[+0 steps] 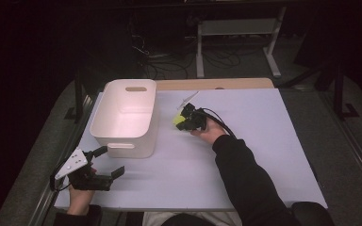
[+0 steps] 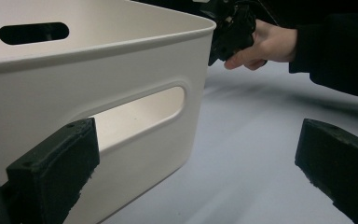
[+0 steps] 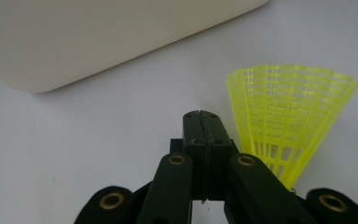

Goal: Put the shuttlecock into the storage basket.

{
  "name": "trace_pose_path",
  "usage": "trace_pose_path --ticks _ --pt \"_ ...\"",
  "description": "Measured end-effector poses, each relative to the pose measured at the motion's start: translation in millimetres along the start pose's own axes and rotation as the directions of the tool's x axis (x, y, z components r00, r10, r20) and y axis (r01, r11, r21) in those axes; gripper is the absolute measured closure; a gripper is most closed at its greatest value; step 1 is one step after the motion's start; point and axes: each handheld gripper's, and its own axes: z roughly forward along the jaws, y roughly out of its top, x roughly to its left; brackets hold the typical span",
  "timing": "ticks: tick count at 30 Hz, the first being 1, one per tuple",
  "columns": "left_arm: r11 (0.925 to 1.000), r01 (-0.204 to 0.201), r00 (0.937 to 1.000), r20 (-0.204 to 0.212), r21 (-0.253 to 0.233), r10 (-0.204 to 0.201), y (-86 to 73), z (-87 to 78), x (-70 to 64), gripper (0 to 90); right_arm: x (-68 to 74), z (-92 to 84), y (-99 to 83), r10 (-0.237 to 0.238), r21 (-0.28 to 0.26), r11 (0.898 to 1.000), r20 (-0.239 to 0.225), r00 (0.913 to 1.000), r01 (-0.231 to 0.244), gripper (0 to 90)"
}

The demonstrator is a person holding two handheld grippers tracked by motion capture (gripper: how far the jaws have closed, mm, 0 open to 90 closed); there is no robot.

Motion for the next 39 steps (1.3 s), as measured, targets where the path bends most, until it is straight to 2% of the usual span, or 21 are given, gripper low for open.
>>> trace_pose_path --ticks 20,26,28,31,33,39 --pt "1.0000 0.000 1.0000 -0.002 0.002 0.000 -0.1 0.1 -0.1 0.0 -7.5 -36.5 6.1 0.001 -0.024 1.000 0.028 0.9996 0.000 88.4" --pt "1.0000 0.000 1.0000 -0.001 0.002 0.000 -0.1 0.1 0.0 0.0 -9.4 -44.0 10.4 0.000 -0.020 1.000 0.024 0.9997 0.001 84.5" --pt "1.0000 0.000 1.0000 -0.001 0.002 0.000 -0.1 0.1 0.0 0.0 -10.9 -46.3 11.7 0.006 -0.017 1.000 0.023 0.9997 -0.006 81.1" --pt "1.0000 -0.001 1.0000 -0.002 0.002 0.001 -0.1 0.2 0.1 0.0 -13.4 -49.3 13.9 0.020 -0.019 1.000 0.031 0.9993 -0.020 71.0" --pt "1.0000 -0.001 1.0000 -0.002 0.003 0.001 -0.1 0.2 0.1 0.0 -15.3 -51.2 15.3 0.013 -0.020 1.000 0.041 0.9991 -0.012 66.1" --pt "1.0000 0.000 1.0000 -0.002 0.002 0.000 -0.1 0.1 0.0 0.0 -17.8 -54.1 20.5 0.029 0.005 1.000 0.076 0.9967 -0.029 39.4"
